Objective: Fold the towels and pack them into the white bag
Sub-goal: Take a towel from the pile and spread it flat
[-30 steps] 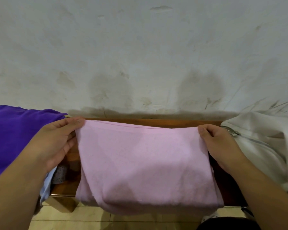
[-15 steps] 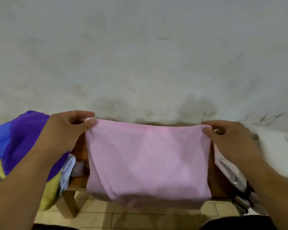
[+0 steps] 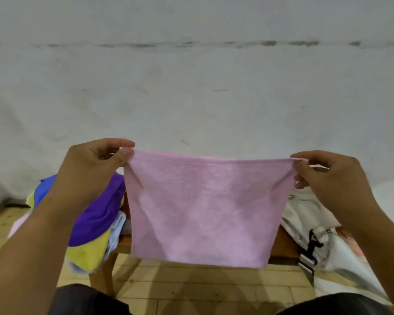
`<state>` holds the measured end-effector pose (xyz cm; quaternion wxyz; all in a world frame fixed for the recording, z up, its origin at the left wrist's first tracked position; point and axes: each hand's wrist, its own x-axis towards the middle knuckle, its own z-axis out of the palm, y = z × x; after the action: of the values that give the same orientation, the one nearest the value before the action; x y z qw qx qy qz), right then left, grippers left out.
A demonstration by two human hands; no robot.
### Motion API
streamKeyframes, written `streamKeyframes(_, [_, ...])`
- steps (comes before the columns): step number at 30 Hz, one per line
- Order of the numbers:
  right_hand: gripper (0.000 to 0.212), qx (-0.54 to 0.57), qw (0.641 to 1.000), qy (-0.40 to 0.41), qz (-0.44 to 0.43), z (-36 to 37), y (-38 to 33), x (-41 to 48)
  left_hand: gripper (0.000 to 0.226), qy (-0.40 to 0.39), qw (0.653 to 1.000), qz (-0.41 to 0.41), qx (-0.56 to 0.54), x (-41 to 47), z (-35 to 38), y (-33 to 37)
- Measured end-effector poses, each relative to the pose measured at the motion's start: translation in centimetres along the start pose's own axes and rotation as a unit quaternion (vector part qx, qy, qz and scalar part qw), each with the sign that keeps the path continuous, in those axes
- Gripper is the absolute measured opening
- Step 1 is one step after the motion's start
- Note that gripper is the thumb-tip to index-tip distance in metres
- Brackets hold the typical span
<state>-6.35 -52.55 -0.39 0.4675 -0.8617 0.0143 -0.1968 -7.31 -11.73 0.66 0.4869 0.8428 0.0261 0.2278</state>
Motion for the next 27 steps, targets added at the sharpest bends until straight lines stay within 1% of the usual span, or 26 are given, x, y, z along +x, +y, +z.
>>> streamKeyframes(2, [0.014, 0.017, 1.000, -0.002, 0.025, -0.9, -0.6, -0.1, 0.012, -0.034, 0.999, -0.006, 0.009, -0.3, -0.5, 0.5])
streamKeyframes(5, [0.013, 0.045, 0.997, -0.015, 0.055, -1.6, -0.7, 0.6, 0.012, -0.102, 0.994, -0.036, 0.015, 0.1, -0.3, 1.3])
streamKeyframes(6, [0.014, 0.062, 0.996, -0.017, 0.065, -1.6, -0.9, 1.1, 0.011, -0.116, 0.992, -0.046, 0.017, 0.7, 0.0, 1.6])
streamKeyframes(8, [0.014, 0.069, 0.995, -0.019, 0.070, -1.1, -1.3, 2.5, 0.009, -0.116, 0.992, -0.052, 0.013, 2.3, 0.6, 2.4])
streamKeyframes(10, [0.015, 0.034, 0.998, 0.010, 0.042, -0.3, -2.0, 4.2, 0.008, -0.088, 0.995, -0.039, 0.000, 4.3, 0.7, 3.4])
streamKeyframes(12, [0.016, 0.012, 0.999, 0.051, 0.008, 0.1, -3.4, 5.5, 0.008, -0.036, 0.999, -0.011, 0.015, 6.3, 0.3, 4.8])
streamKeyframes(15, [0.019, 0.048, 0.989, 0.119, -0.071, -0.3, -6.0, 6.2, 0.010, 0.059, 0.997, 0.025, 0.042, 7.5, -0.8, 7.3])
streamKeyframes(16, [0.019, 0.063, 0.985, 0.134, -0.093, -0.6, -6.7, 6.0, 0.010, 0.079, 0.995, 0.036, 0.041, 7.4, -1.2, 7.7])
streamKeyframes(18, [0.018, 0.086, 0.978, 0.151, -0.118, -1.0, -7.1, 5.4, 0.010, 0.089, 0.994, 0.057, 0.036, 6.5, -1.9, 8.2])
streamKeyframes(20, [0.019, 0.098, 0.977, 0.152, -0.111, -1.1, -6.8, 4.1, 0.009, 0.078, 0.994, 0.065, 0.040, 4.9, -2.3, 8.0])
streamKeyframes(23, [0.019, 0.094, 0.985, 0.121, -0.075, -0.6, -4.7, 1.4, 0.009, 0.044, 0.995, 0.065, 0.056, 1.7, -2.4, 6.1])
streamKeyframes(25, [0.018, 0.079, 0.993, 0.082, -0.040, 0.3, -1.9, -1.2, 0.009, 0.001, 0.997, 0.051, 0.066, -0.7, -1.8, 3.6])
streamKeyframes(27, [0.018, 0.038, 0.999, 0.037, -0.004, 1.3, 1.5, -4.3, 0.011, -0.055, 0.995, 0.021, 0.082, -3.3, -1.0, 0.4])
